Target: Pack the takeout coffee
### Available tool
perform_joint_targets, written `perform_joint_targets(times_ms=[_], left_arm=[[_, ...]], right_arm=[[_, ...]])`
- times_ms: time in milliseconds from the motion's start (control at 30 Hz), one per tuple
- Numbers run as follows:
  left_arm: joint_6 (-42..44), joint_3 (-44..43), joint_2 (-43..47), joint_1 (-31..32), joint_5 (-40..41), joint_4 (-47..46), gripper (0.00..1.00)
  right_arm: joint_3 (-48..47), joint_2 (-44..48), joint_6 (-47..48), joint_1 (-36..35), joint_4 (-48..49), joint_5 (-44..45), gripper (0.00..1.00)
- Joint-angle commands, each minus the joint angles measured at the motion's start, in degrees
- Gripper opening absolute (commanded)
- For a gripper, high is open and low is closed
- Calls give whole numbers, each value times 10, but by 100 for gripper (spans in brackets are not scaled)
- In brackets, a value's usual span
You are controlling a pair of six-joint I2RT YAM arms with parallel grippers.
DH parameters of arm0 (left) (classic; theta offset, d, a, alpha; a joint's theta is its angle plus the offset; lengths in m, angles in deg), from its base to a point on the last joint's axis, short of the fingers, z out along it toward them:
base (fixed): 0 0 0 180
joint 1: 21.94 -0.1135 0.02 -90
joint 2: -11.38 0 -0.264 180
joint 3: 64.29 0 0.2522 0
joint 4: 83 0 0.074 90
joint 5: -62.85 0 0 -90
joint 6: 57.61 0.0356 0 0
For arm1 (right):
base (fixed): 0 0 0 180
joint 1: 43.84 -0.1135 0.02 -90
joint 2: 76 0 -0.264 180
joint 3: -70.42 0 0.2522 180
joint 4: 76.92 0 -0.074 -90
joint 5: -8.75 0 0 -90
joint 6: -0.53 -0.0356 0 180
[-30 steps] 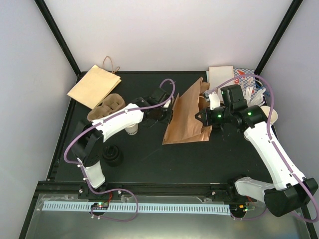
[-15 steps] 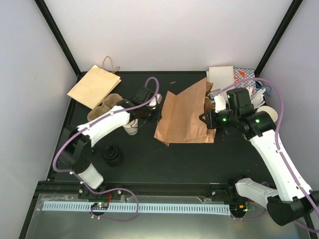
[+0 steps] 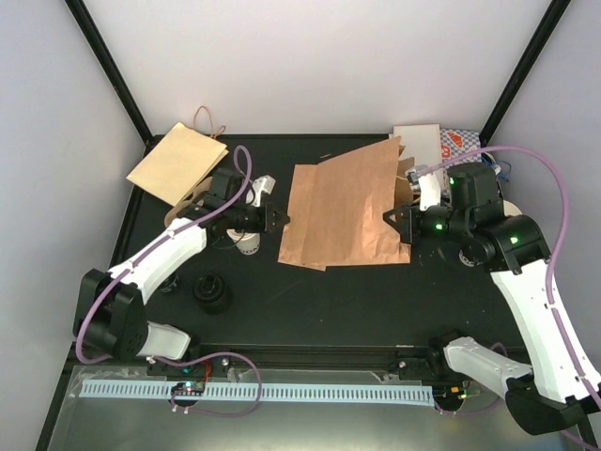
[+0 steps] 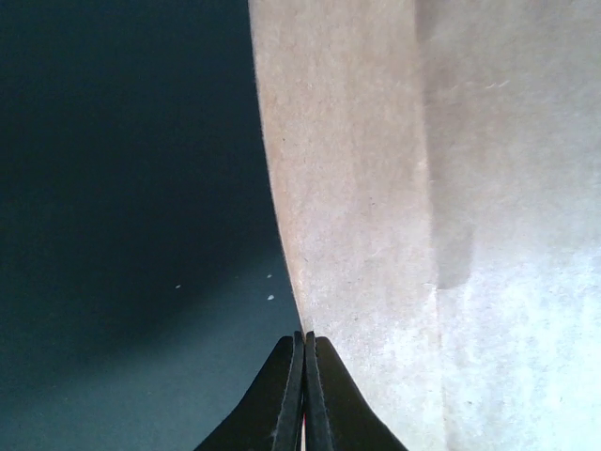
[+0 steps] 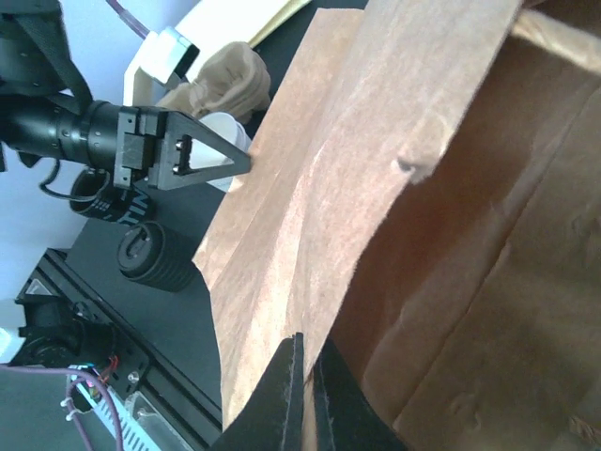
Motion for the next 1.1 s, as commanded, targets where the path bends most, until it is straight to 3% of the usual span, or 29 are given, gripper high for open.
perform_joint_targets(times_ms=[0,300,867,900,1000,1067], left_arm=[[-2,15,21,-29,-67,-24,2],[-6,36,14,-57,-127,-49,1],[-2,47,12,-63,-123,-54,3],[-2,47,13,-62,-124,-53,8],[3,42,15,-62,-123,-49,37],[8,39,20,-62,-120,-44,48]], right_arm=[[-54,16,-1,-1,-19,-2,1],[-97,26,-5,-1,-39,15,1],[-116,29,-4,-1,-23,1,1],[-113,26,-2,-1,-24,-1,1],[-111,17,1,-1,-27,1,1],[-112,12,4,-2,-28,1,1]])
